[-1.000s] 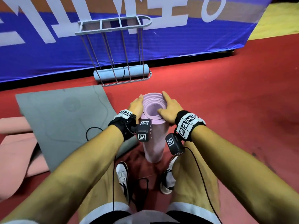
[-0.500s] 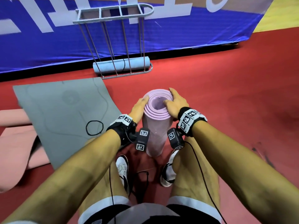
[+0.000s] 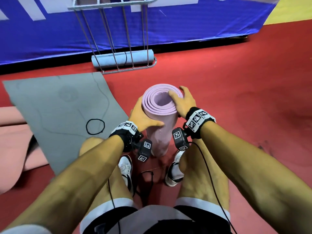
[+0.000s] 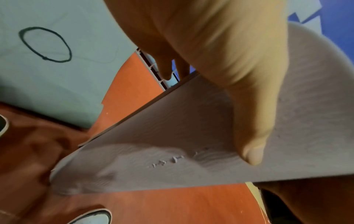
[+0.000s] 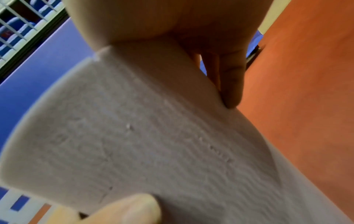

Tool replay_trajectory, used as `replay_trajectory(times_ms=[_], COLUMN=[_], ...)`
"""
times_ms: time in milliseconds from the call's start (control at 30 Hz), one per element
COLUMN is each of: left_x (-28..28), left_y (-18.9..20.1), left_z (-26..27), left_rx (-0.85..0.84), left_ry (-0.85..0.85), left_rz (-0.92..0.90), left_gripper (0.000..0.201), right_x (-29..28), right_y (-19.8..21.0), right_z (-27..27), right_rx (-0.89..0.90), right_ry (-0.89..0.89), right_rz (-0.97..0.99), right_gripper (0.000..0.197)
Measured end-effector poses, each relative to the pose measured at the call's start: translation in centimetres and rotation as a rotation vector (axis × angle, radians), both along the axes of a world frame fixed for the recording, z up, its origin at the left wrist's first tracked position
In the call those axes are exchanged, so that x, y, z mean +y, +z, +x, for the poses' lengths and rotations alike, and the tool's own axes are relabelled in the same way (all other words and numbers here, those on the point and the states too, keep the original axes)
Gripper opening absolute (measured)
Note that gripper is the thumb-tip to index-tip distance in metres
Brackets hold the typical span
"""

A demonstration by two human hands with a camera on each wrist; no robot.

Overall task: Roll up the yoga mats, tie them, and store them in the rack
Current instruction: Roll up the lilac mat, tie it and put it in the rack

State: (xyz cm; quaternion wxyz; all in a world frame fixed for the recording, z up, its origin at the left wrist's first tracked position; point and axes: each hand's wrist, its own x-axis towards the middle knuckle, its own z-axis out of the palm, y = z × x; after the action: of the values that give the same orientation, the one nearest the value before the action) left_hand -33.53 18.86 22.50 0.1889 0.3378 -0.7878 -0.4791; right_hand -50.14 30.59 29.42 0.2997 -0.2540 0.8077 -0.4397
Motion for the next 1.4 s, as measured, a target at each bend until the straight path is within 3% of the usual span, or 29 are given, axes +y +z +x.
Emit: replay_trajectory(times_ms=[33, 100, 133, 167, 300, 367, 533, 633, 733, 867, 967, 1067, 1233, 1333, 1400], left_x=[0.0, 0.1, 0.1, 0.2, 0.0, 0.2, 1.8, 3.8, 5.2, 7.5, 8.7, 8.8, 7.7, 6.9, 6.8], left_y=[0.1, 0.8, 1.4, 2.3, 7.1, 9.0, 10.4, 8.8, 7.1, 5.5, 4.8, 5.1, 4.8, 3.0, 1.4], left_z=[0.6, 2.1, 2.9, 3.7, 4.4, 4.0, 5.5, 7.7, 9.4, 10.7, 10.5, 10.0, 9.1, 8.8, 8.7], left_rx=[0.009, 0.066, 0.106, 0.156, 0.390, 0.462, 0.355, 0.295, 0.247, 0.140, 0.194, 0.269, 0.264, 0.095, -0.032], left_ry=[0.052, 0.169, 0.223, 0.266, 0.345, 0.379, 0.426, 0.284, 0.173, 0.078, 0.103, 0.156, 0.203, 0.244, 0.243], left_rz=[0.000, 0.001, 0.008, 0.020, 0.114, 0.201, 0.237, 0.224, 0.189, 0.135, 0.127, 0.094, 0.053, 0.126, 0.121], left_gripper=[0.129, 0.124, 0.122, 0.119, 0.106, 0.108, 0.120, 0.116, 0.125, 0.144, 0.142, 0.131, 0.129, 0.147, 0.159], right_x=[0.5, 1.4, 1.8, 2.1, 2.9, 3.0, 3.0, 3.5, 3.9, 4.5, 4.9, 5.0, 5.4, 4.5, 3.7], right_y=[-0.4, -0.9, -1.4, -1.8, -3.0, -3.7, -3.6, -2.6, -1.0, 1.7, 3.1, 3.5, -0.2, -3.7, -5.7], right_z=[0.3, 1.3, 1.6, 2.0, 4.3, 6.3, 10.0, 10.8, 11.3, 10.9, 10.7, 10.7, 10.2, 9.4, 9.1], right_rx=[-0.142, -0.485, -0.573, -0.591, -0.084, -0.015, -0.054, -0.112, -0.130, -0.160, -0.180, -0.183, -0.113, -0.198, -0.255], right_ry=[-0.056, -0.129, -0.118, -0.079, 0.288, 0.324, 0.173, 0.117, 0.066, 0.012, -0.025, -0.025, 0.050, 0.057, 0.053], right_rz=[-0.106, -0.302, -0.353, -0.339, -0.091, -0.063, -0.281, -0.373, -0.406, -0.447, -0.491, -0.531, -0.350, -0.181, -0.110], right_gripper=[0.083, 0.067, 0.061, 0.068, 0.150, 0.161, 0.143, 0.139, 0.135, 0.106, 0.100, 0.107, 0.108, 0.090, 0.091])
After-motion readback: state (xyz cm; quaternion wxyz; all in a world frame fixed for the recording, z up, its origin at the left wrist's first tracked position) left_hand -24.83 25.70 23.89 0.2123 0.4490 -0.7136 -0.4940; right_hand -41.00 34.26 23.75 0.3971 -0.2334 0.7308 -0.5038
